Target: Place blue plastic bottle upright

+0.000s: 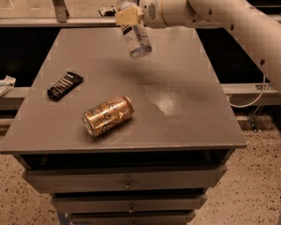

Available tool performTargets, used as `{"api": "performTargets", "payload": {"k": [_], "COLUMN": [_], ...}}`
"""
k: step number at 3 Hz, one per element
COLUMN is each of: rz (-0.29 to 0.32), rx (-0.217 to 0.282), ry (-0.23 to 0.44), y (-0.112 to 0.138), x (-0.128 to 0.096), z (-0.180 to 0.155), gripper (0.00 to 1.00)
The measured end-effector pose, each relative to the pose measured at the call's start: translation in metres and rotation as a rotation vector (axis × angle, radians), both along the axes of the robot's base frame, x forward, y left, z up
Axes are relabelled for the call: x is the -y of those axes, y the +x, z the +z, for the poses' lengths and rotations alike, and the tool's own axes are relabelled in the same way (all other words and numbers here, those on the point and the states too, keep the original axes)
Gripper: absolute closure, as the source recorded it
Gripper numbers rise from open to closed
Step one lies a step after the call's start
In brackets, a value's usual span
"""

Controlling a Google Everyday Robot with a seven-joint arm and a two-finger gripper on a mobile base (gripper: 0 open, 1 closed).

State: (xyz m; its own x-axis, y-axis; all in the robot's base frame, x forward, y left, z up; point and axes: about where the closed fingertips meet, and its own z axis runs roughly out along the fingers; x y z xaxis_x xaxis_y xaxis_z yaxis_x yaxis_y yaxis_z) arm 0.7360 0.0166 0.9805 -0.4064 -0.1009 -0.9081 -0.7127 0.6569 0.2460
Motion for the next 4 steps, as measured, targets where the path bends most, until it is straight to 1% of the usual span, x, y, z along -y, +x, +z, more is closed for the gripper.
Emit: {"api": "performTargets", "payload": {"k": [1, 2, 3, 4], "rz": [0.037, 0.106, 0.139, 0.143], "rx": [0.066, 0.16, 0.221, 0.212], "ry": [0.091, 0.131, 0.106, 0.132], "y": [-0.008, -0.023, -0.027, -0.027], "x": [0.014, 0.031, 0.028, 0.025], "z": [0.007, 0.012, 0.014, 0.015], "gripper": [1.0, 1.0, 1.0, 1.0]}}
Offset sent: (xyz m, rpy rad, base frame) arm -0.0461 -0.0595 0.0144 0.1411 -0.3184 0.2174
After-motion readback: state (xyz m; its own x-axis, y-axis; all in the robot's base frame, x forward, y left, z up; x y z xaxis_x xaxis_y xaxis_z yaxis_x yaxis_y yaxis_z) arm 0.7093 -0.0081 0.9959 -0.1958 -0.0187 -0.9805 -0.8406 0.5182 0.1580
